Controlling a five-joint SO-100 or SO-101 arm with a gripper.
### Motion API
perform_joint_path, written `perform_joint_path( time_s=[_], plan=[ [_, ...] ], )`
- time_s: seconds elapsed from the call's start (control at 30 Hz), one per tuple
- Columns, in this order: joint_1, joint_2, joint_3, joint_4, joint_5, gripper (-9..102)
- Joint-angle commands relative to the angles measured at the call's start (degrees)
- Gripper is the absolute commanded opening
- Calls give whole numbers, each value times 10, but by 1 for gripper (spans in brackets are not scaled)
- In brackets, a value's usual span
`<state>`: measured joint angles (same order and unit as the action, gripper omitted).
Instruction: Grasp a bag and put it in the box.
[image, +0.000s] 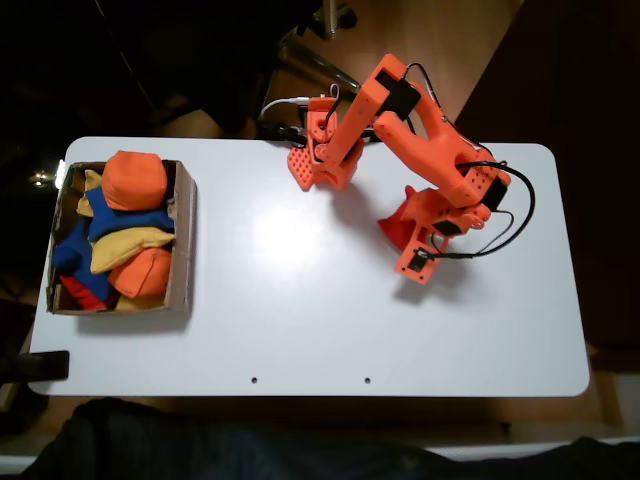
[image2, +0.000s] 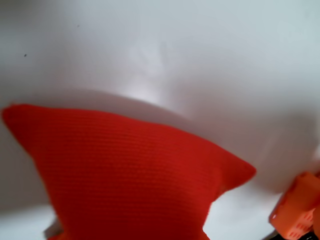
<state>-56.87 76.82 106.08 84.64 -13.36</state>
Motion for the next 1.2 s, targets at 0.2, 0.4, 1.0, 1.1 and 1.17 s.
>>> perform_joint_path(
  time_s=[0.2, 0.4, 1.0, 1.1, 1.17],
  plan=[
    [2, -4, -4, 2, -1, 6],
    [6, 30, -17, 1, 10, 0],
    [69, 162, -47, 12, 10, 0],
    [85, 187, -50, 13, 8, 0],
    [95, 205, -53, 13, 8, 0]
  ],
)
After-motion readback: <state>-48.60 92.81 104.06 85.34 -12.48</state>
